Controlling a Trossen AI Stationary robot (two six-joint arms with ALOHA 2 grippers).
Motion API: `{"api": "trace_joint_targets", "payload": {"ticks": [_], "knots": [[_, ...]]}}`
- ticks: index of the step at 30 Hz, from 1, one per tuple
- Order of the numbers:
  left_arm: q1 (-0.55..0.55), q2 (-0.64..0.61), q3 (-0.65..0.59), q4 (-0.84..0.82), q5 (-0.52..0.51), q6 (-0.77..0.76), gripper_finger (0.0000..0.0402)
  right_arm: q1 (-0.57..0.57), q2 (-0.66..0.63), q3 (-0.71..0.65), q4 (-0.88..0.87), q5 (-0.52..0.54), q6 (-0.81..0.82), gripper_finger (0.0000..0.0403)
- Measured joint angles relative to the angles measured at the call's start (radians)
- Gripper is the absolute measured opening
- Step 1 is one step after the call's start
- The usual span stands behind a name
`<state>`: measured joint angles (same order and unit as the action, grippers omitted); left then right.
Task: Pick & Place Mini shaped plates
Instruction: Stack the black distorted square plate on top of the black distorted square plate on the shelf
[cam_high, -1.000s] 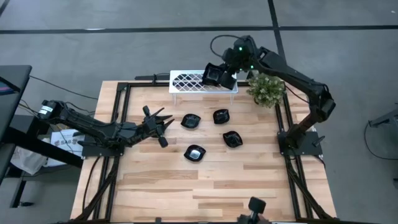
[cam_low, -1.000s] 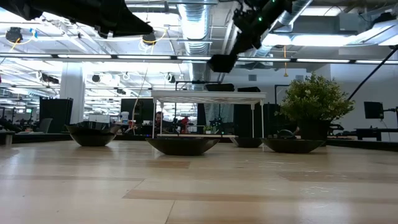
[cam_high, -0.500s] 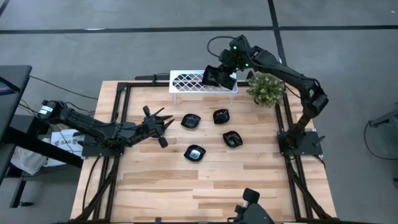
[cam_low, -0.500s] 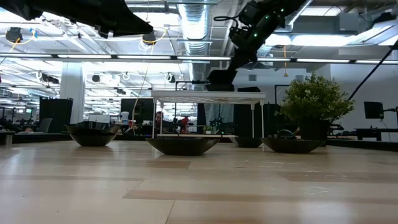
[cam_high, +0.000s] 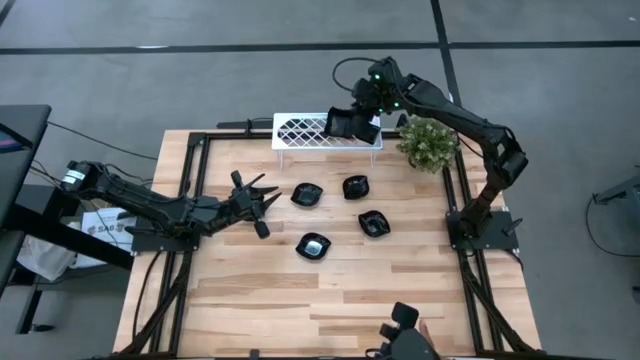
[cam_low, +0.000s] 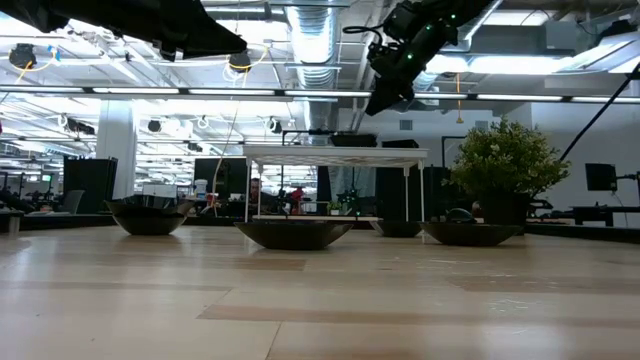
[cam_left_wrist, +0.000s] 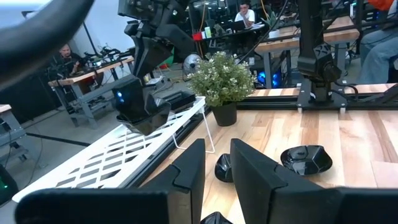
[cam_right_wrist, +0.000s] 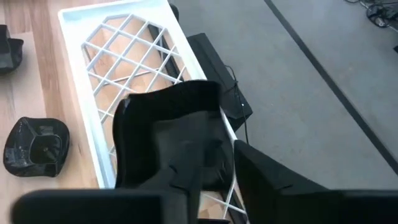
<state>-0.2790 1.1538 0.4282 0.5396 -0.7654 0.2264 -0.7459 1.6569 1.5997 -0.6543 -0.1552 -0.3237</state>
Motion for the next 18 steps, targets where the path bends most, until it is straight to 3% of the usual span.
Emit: {"api": "trace_joint_targets", "payload": {"ticks": [7, 13, 18], "knots": [[0.000, 0.000, 0.000, 0.000, 0.000, 0.000, 0.0078, 0.000, -0.027, 0.000, 0.010, 0.004, -0.023, 0.0129], [0.000, 0.000, 0.000, -0.059, 0.002, -0.022, 0.0078, 0.018, -0.090, 0.000, -0.013, -0.001, 0.110, 0.0114], [0.000, 0.000, 0.000, -0.191, 0.004, -0.063, 0.0078, 0.141, -0.142, -0.048, -0.070, 0.000, 0.184, 0.0100]]}}
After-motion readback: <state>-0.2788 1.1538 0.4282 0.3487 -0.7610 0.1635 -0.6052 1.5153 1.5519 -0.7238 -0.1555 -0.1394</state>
